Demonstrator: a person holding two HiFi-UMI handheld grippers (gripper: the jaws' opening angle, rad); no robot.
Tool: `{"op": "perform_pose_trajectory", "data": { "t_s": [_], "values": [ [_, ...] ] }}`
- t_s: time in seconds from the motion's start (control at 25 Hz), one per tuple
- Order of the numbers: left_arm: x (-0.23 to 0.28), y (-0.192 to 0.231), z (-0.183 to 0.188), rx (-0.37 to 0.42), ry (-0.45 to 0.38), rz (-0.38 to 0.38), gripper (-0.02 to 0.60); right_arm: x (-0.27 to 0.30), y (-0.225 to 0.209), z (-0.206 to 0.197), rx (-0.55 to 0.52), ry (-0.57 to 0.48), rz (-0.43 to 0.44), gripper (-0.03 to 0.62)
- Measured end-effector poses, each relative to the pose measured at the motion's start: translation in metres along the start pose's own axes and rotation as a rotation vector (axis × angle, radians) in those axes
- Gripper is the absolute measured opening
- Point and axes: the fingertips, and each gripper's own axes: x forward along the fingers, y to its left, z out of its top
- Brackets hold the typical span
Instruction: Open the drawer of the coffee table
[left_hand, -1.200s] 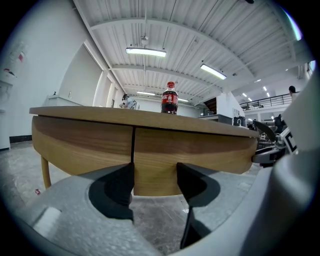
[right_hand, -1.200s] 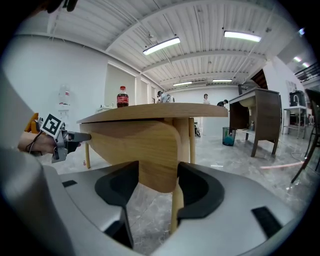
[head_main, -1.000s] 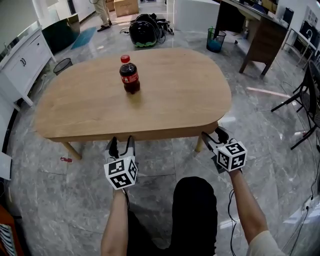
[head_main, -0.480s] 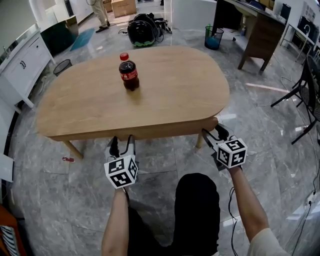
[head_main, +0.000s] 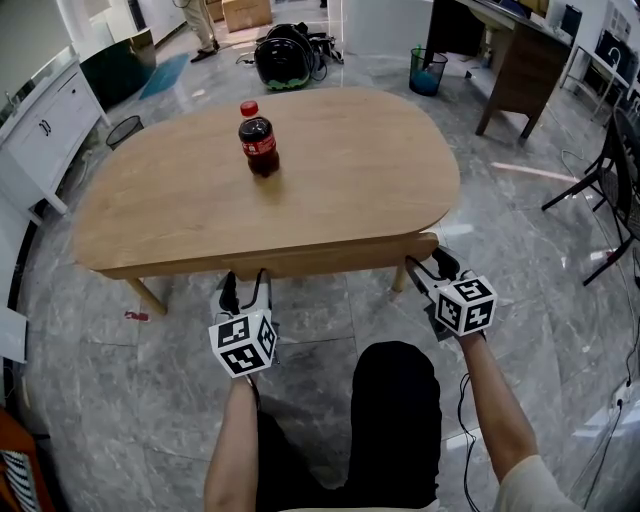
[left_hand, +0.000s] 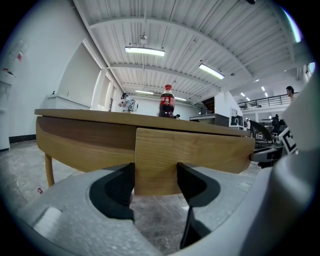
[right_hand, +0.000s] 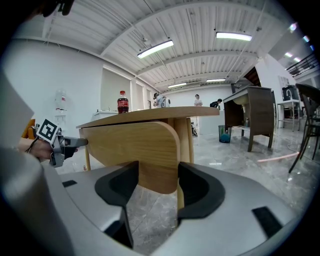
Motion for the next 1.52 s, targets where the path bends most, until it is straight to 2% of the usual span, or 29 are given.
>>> {"op": "perform_pose_trajectory", "data": {
  "t_s": [0.88, 1.12, 1.2, 1.28, 1.32, 1.4, 1.52],
  "values": [
    [-0.014, -0.003, -0.003, -0.002, 0.004, -0.002, 0.258, -0.013, 0.006, -0.004, 0.017, 0.002, -0.013, 0.253],
    [-0.021, -0.001, -0.005, -0.009, 0.000, 0.019, 0.258, -0.018, 0.008, -0.006, 0.018, 0.015, -0.013, 0.252],
    [-0.024, -0.007, -0.003, 0.012, -0.017, 0.000, 0.256, -0.019, 0.008, -0.006, 0.029, 0.012, -0.011, 0.252],
    [-0.028, -0.033, 0.002, 0.101, -0.049, -0.064, 0.170, -0.019, 0.008, -0.006, 0.035, 0.007, -0.016, 0.252],
    [-0.029, -0.047, 0.005, 0.140, -0.064, -0.084, 0.170, -0.019, 0.007, -0.006, 0.033, 0.005, -0.021, 0.252],
    [-0.030, -0.065, 0.005, 0.134, -0.072, -0.103, 0.170, -0.020, 0.004, -0.007, 0.031, 0.002, -0.030, 0.252],
    [-0.030, -0.057, -0.005, 0.115, -0.060, -0.080, 0.172, -0.019, 0.006, -0.007, 0.022, 0.004, -0.025, 0.252]
  ]
}}
